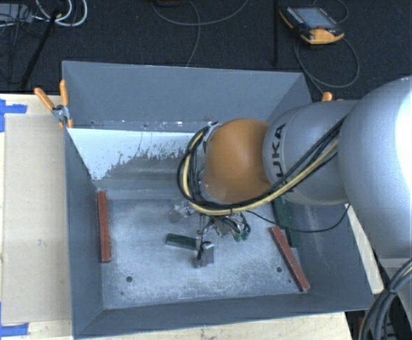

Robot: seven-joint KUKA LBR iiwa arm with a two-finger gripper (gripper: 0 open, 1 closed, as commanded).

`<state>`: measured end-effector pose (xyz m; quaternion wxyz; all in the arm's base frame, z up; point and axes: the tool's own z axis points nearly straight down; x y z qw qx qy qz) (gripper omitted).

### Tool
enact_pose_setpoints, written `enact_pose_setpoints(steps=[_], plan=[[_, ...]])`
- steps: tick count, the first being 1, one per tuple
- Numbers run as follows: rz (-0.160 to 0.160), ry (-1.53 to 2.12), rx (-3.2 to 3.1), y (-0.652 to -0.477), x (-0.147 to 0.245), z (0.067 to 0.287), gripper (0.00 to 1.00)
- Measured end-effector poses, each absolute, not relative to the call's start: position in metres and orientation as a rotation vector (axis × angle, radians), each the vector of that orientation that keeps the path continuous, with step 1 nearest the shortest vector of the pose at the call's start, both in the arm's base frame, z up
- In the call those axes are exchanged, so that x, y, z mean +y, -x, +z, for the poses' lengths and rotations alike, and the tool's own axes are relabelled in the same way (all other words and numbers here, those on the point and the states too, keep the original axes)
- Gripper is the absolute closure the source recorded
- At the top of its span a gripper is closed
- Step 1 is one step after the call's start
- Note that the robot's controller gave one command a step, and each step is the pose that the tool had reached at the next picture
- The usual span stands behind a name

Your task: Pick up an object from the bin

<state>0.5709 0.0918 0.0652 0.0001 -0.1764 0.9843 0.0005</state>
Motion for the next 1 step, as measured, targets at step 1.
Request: enact_pose_setpoints(steps=[1], plan=[[0.001, 0.550, 3.093, -0.5704, 0.0916, 0.0699, 1.00]])
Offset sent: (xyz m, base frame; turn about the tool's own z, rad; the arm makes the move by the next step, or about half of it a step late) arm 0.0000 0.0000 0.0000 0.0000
